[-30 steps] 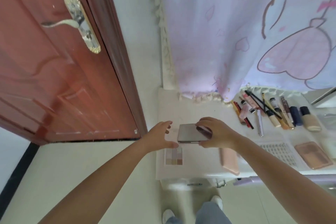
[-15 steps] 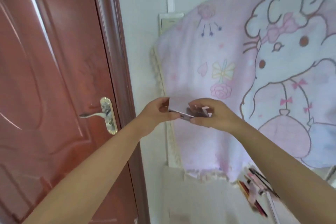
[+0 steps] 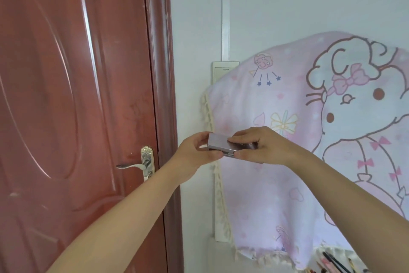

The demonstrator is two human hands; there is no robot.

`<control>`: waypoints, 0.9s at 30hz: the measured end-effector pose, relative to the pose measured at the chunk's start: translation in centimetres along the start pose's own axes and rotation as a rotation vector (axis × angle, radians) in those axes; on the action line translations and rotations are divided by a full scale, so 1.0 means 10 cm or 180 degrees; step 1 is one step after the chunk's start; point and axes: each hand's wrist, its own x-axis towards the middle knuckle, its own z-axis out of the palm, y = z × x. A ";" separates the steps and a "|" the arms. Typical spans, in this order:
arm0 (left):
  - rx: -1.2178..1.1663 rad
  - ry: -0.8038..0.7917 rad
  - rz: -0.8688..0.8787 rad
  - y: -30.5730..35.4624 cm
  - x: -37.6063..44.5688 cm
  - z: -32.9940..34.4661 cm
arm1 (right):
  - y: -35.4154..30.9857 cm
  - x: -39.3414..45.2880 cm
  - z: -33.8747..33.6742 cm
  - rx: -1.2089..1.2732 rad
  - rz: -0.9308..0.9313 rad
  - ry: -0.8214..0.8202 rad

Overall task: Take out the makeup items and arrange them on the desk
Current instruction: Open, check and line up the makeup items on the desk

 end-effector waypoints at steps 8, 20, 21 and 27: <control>-0.0244 -0.0068 -0.0147 -0.10 -0.08 -0.04 | 0.04 0.03 0.00 0.1013 0.0830 0.0095; -0.1437 -0.0493 -0.1128 -1.03 -0.55 0.17 | 0.44 -0.34 0.59 0.2324 0.2672 0.1478; -0.1485 -0.0466 -0.1208 -1.11 -0.58 0.22 | 0.50 -0.38 0.63 0.2246 0.2812 0.1475; -0.1667 -0.0300 -0.1778 -1.59 -0.74 0.54 | 0.91 -0.71 0.94 0.1676 0.3438 0.1372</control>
